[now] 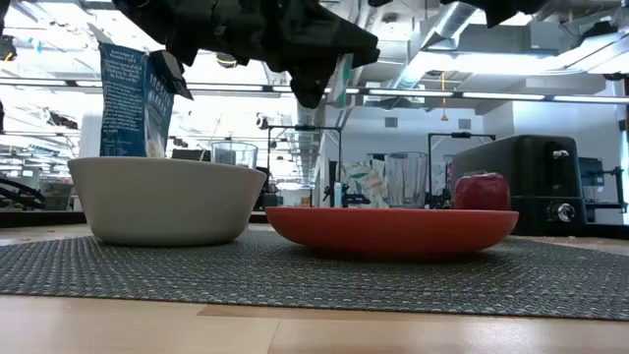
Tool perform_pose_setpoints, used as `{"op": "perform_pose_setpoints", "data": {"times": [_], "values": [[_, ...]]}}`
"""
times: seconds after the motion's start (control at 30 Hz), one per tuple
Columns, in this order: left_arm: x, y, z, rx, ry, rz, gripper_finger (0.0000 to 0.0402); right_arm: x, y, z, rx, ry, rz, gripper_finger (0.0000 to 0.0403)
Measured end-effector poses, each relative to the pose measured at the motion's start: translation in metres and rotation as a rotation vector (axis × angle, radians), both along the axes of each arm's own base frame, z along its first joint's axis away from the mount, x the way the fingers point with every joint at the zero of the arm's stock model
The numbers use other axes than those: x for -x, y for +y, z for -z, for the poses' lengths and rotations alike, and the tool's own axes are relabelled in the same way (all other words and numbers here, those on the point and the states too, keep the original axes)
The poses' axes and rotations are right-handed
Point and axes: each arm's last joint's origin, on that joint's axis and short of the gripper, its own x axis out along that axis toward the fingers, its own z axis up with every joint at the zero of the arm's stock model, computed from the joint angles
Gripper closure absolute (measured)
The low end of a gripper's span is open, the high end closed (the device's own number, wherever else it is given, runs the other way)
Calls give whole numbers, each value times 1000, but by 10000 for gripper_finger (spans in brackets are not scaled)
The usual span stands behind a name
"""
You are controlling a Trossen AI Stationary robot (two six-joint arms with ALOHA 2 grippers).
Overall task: Arrange a breakfast setting
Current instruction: Put the spoon beside the bowl
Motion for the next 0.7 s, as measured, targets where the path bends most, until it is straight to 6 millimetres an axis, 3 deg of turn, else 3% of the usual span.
{"op": "perform_pose_setpoints", "data": {"times": [0.27,0.47,0.7], "values": [[0,4,3,-37,37,-121,313,4,-5,4,-17,95,135,372],[8,11,3,-112,123,-300,238,18,-10,1,-2,187,334,372],[24,19,-20,-194,110,-581,162,26,-27,2,19,217,677,371]]}}
